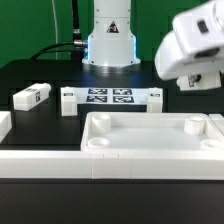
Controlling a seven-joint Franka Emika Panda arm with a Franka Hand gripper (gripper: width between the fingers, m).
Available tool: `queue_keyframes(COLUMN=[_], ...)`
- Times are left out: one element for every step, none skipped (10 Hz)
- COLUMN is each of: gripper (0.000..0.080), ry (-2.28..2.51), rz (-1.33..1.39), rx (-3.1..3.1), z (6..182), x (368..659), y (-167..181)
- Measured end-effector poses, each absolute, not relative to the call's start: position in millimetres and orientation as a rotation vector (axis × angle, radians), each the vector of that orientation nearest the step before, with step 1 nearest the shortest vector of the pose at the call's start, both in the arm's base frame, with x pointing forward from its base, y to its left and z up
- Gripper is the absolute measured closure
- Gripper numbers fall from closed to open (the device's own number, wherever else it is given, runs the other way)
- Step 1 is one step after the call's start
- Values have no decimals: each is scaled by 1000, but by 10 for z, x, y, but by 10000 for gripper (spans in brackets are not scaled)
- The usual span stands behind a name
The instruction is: Assemble desk
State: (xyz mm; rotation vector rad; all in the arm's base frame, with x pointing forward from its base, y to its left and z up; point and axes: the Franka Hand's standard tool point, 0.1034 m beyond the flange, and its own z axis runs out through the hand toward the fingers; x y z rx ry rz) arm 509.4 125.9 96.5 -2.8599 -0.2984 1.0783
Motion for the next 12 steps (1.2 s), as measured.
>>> queue_keyframes(gripper=[509,509,509,509,509,509,509,509,509,509,509,509], ry=[-293,-286,-283,-279,-277,-285,-291,-292,-282,-277,-266,-262], rz=[976,899,789,685,606,465,378,331,201,134,-17,-146], rx=[-2892,-2917,-2947,-2973,-2991,-3011,-3020,-3025,-3031,-3035,-3037,-3035], z=[1074,1160,1111,1108,1117,1126,1180,1307,1458,1524,1595,1569], x=[5234,5308,5351,5376,5392,5467,5479,5544,5704,5771,5918,5925], y=[1245,1225,1240,1241,1240,1234,1191,1154,1124,1097,1080,1081])
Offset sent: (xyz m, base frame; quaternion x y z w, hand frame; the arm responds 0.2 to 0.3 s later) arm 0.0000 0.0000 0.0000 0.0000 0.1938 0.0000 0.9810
